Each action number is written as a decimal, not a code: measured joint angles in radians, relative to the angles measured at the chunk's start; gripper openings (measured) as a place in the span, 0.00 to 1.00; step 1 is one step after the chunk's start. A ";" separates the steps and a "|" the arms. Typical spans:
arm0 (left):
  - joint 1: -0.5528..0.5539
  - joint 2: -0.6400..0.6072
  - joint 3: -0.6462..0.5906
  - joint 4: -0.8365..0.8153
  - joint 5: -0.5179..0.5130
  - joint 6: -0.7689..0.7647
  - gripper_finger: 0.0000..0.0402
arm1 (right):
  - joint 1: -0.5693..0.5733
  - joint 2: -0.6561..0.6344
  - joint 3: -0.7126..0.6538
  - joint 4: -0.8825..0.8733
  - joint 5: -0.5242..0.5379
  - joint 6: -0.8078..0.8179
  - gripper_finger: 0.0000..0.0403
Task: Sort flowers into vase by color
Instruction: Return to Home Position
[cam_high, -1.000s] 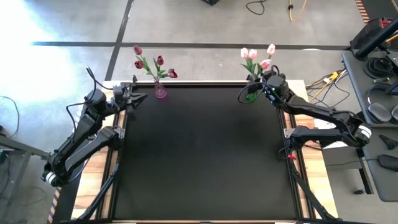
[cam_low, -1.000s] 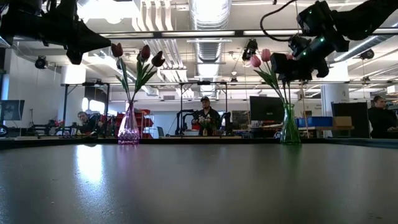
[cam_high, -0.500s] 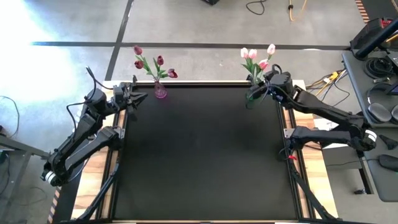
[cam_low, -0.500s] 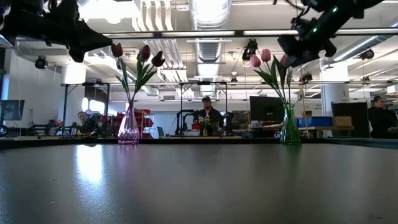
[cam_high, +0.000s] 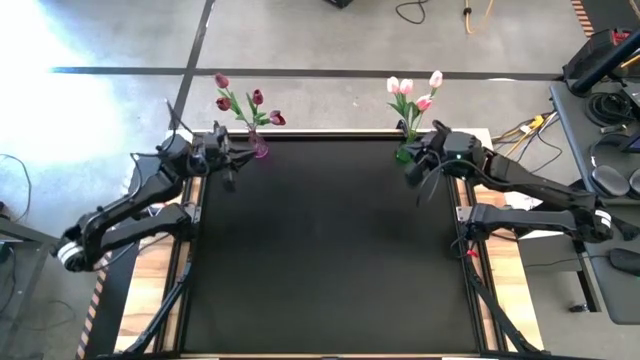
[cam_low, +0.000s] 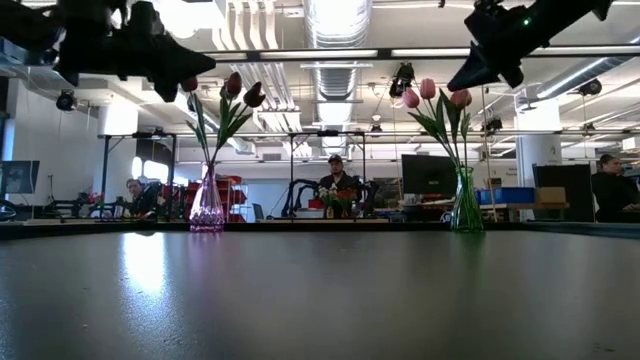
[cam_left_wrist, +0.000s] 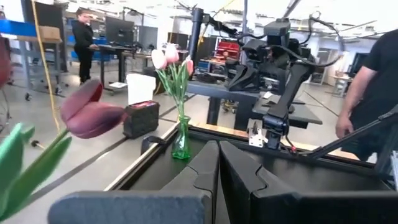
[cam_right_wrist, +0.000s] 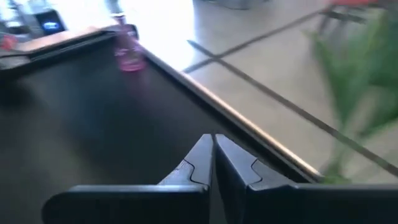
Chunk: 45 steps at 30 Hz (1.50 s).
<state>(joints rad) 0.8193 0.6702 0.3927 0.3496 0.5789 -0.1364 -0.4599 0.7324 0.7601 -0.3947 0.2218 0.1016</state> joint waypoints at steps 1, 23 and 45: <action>-0.013 0.021 0.000 0.015 -0.016 -0.001 0.00 | 0.000 0.002 -0.011 0.020 -0.035 -0.008 0.02; -0.239 0.142 -0.251 0.364 -0.177 -0.013 0.00 | 0.000 -0.255 -0.339 0.254 -0.275 -0.024 0.02; -0.245 0.023 -0.383 0.420 -0.180 0.016 0.00 | 0.246 -0.503 -0.503 0.234 -0.023 0.011 0.02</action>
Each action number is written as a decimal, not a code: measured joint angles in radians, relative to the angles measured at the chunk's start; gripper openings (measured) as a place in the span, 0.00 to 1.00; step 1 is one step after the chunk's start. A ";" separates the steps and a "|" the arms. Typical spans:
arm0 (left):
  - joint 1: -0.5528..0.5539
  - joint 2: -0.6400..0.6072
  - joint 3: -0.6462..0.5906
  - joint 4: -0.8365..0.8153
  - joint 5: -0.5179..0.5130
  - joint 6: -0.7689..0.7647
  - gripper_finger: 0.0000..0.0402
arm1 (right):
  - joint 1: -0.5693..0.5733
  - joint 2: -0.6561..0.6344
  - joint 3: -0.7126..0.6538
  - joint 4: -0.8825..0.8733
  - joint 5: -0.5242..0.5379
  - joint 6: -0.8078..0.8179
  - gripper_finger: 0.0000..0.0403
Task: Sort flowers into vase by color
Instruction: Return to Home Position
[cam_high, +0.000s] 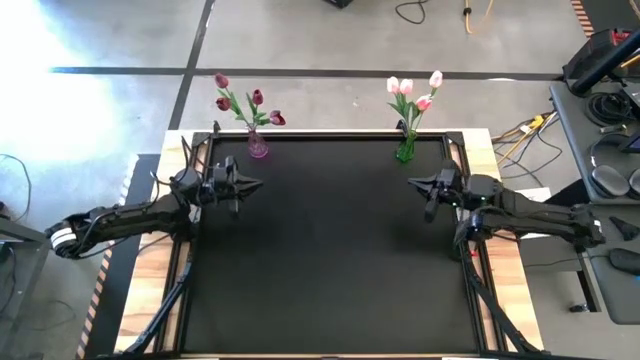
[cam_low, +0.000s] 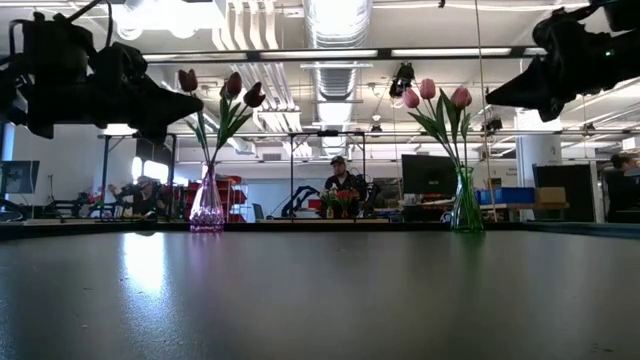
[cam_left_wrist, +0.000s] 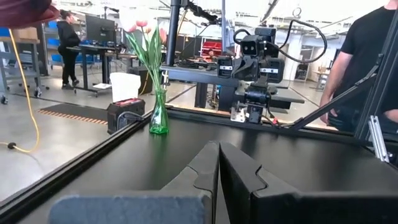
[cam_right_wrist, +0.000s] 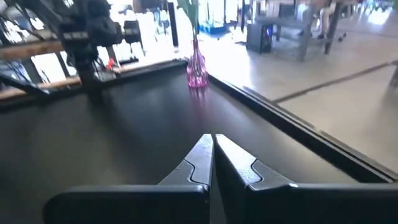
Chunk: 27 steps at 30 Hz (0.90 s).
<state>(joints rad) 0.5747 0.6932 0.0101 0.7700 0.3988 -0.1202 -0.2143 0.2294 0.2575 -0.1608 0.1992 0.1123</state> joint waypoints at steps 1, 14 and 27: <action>0.000 -0.010 0.000 -0.011 0.000 0.005 0.00 | 0.000 -0.027 -0.006 -0.015 -0.004 0.000 0.02; 0.000 -0.197 0.000 -0.272 -0.024 -0.001 0.00 | 0.001 -0.219 -0.081 -0.041 -0.148 0.041 0.02; -0.010 -0.584 0.000 -0.592 -0.086 -0.029 0.00 | 0.000 -0.219 -0.246 0.207 -0.131 0.051 0.02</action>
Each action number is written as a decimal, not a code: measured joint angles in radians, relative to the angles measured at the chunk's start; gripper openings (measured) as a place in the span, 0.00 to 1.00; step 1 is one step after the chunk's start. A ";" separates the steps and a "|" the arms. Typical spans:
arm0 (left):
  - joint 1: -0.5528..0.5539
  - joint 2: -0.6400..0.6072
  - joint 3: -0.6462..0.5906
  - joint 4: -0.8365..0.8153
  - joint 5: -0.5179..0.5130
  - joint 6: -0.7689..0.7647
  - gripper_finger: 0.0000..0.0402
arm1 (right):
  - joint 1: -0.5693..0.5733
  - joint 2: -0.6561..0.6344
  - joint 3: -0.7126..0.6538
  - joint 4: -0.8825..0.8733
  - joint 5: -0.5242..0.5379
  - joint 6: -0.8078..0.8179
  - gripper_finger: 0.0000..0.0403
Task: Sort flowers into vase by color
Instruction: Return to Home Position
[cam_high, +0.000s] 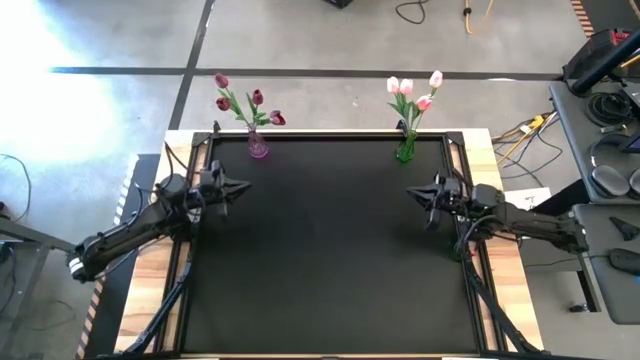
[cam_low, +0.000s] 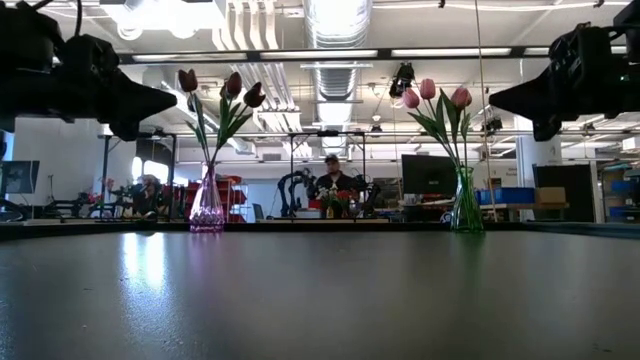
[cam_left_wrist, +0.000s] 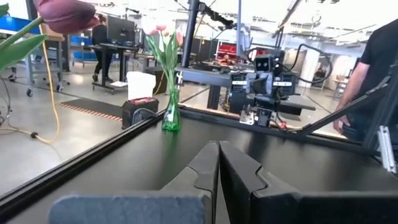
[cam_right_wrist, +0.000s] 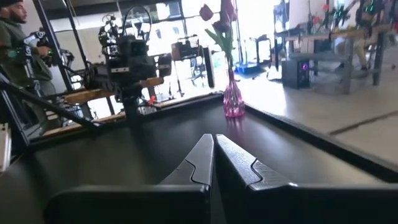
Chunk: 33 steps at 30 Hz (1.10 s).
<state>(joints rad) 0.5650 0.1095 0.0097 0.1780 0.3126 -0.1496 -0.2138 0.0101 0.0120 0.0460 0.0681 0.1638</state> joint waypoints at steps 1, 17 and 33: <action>-0.004 -0.024 0.000 -0.022 -0.001 -0.001 0.00 | 0.000 -0.005 0.000 0.005 0.001 -0.011 0.02; -0.135 -0.095 -0.001 -0.134 -0.148 0.007 0.00 | 0.000 -0.005 0.000 -0.017 0.026 -0.041 0.02; -0.135 0.076 -0.001 -0.143 -0.224 -0.305 0.00 | -0.001 0.070 -0.001 -0.017 0.037 -0.228 0.02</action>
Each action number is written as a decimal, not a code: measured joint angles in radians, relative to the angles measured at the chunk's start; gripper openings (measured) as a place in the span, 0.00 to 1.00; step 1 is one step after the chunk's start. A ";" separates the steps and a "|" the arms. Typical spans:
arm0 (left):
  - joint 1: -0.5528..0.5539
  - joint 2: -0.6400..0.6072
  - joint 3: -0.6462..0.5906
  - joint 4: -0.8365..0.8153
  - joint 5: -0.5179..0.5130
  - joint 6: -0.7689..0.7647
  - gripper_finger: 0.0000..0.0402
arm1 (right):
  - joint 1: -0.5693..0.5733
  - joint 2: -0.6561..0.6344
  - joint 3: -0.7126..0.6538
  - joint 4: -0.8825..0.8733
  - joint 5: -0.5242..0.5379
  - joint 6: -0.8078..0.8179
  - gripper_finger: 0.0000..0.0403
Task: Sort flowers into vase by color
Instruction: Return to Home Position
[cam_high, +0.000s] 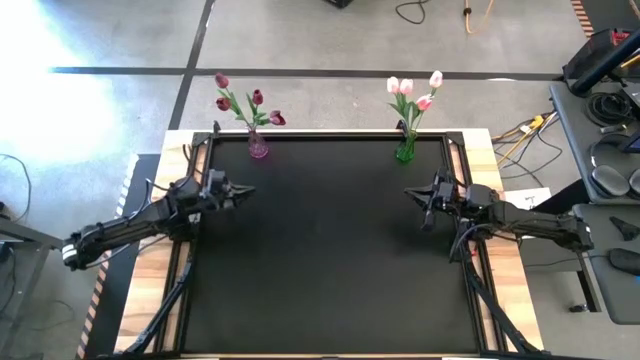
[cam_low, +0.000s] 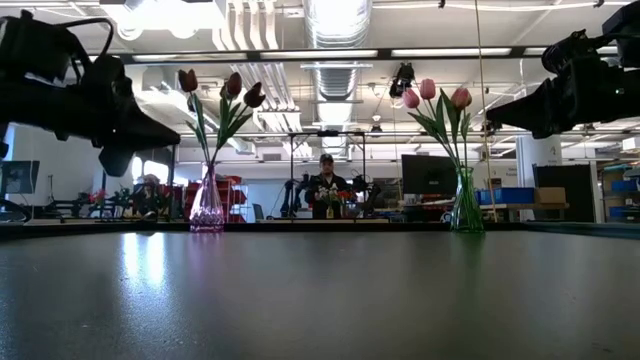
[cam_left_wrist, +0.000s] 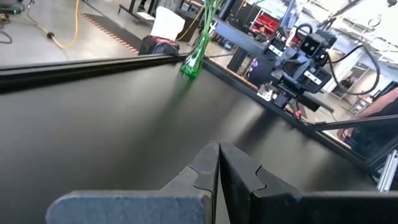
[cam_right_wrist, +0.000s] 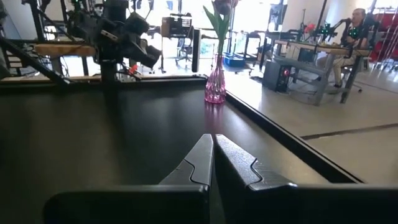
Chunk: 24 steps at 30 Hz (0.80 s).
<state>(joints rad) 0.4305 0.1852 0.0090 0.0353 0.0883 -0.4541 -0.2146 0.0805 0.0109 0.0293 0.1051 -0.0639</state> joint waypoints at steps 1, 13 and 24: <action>0.000 0.007 0.000 0.000 0.000 0.000 0.00 | 0.000 0.001 0.000 0.000 0.000 0.000 0.02; 0.000 0.060 0.000 0.005 0.000 0.000 0.00 | 0.000 0.001 0.000 0.000 0.000 0.002 0.02; 0.000 0.082 0.000 0.005 0.000 0.000 0.00 | 0.000 0.001 0.000 0.000 0.000 0.001 0.02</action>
<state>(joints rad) 0.4305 0.2672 0.0090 0.0402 0.0887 -0.4541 -0.2146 0.0814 0.0105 0.0288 0.1051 -0.0628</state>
